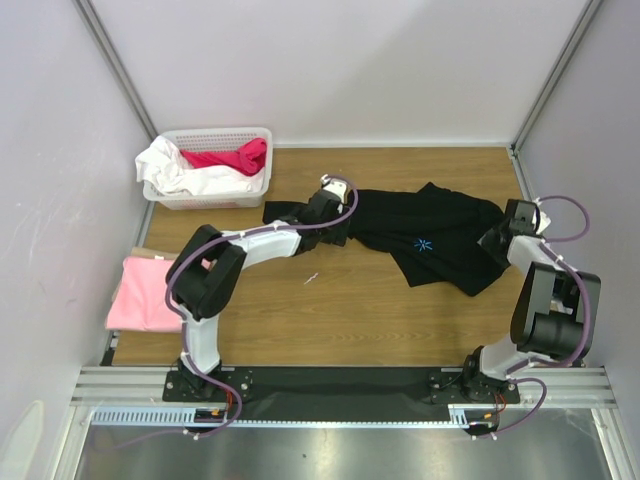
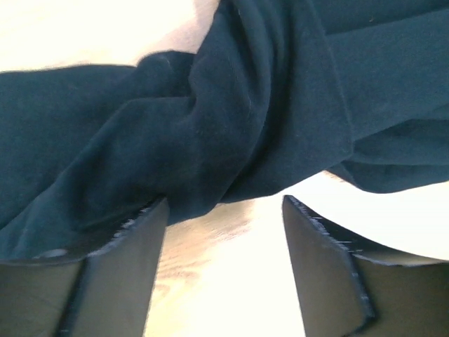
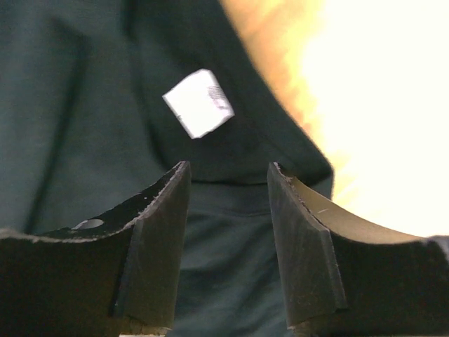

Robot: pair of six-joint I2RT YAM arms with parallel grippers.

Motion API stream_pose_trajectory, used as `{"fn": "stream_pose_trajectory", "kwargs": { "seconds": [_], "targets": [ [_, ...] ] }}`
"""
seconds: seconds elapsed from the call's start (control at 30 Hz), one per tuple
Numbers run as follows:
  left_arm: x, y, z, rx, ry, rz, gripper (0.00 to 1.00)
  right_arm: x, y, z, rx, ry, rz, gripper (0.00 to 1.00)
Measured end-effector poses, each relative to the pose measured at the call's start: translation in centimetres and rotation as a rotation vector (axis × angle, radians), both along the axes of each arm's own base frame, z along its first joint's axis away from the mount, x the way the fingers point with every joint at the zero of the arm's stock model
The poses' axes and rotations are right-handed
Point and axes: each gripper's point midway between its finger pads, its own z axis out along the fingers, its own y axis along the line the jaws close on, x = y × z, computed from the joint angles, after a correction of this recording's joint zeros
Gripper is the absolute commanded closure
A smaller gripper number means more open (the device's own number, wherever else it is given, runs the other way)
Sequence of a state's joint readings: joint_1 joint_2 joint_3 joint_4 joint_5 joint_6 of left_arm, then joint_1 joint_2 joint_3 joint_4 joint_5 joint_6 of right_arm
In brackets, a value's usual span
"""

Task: Fold and stack the t-shirts
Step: Flatten the tshirt out

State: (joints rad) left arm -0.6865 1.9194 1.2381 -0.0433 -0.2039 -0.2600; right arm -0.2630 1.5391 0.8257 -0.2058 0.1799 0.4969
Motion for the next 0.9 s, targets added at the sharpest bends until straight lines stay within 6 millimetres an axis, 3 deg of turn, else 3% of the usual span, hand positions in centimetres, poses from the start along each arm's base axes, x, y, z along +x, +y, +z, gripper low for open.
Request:
{"fn": "stream_pose_trajectory", "kwargs": {
  "seconds": [0.13,0.23,0.3,0.37,0.43,0.53,0.63,0.77,0.9],
  "targets": [
    [-0.1,0.0,-1.6,0.022,0.023,-0.006,0.41,1.3,1.4,3.0,-0.013,-0.071,0.072,0.45],
    [-0.2,0.2,-2.4,0.034,0.034,-0.002,0.68,2.5,3.9,5.8,-0.031,-0.143,0.159,0.45],
    [-0.2,0.2,-2.4,0.038,0.035,-0.002,0.77,3.0,6.3,7.3,-0.028,-0.191,0.231,0.45],
    [-0.1,0.2,-2.4,0.035,0.033,-0.004,0.99,3.4,8.9,8.2,-0.014,-0.224,0.309,0.45],
    [-0.1,0.2,-2.4,0.039,0.03,-0.008,1.0,3.7,11.9,8.4,0.003,-0.244,0.387,0.45],
    [-0.2,0.1,-2.3,0.04,0.028,-0.011,1.0,3.6,16.8,7.3,0.046,-0.237,0.508,0.46],
    [-0.5,0.2,-1.8,0.037,0.026,-0.013,1.0,3.5,19.8,5.0,0.079,-0.19,0.576,0.47],
    [-1.8,0.8,0.1,0.025,0.012,-0.02,1.0,3.0,21.3,1.5,0.094,-0.102,0.614,0.49],
    [-3.5,1.5,2.6,-0.009,-0.015,-0.024,1.0,2.9,21.6,-0.6,0.095,-0.045,0.621,0.5]
  ]
}}
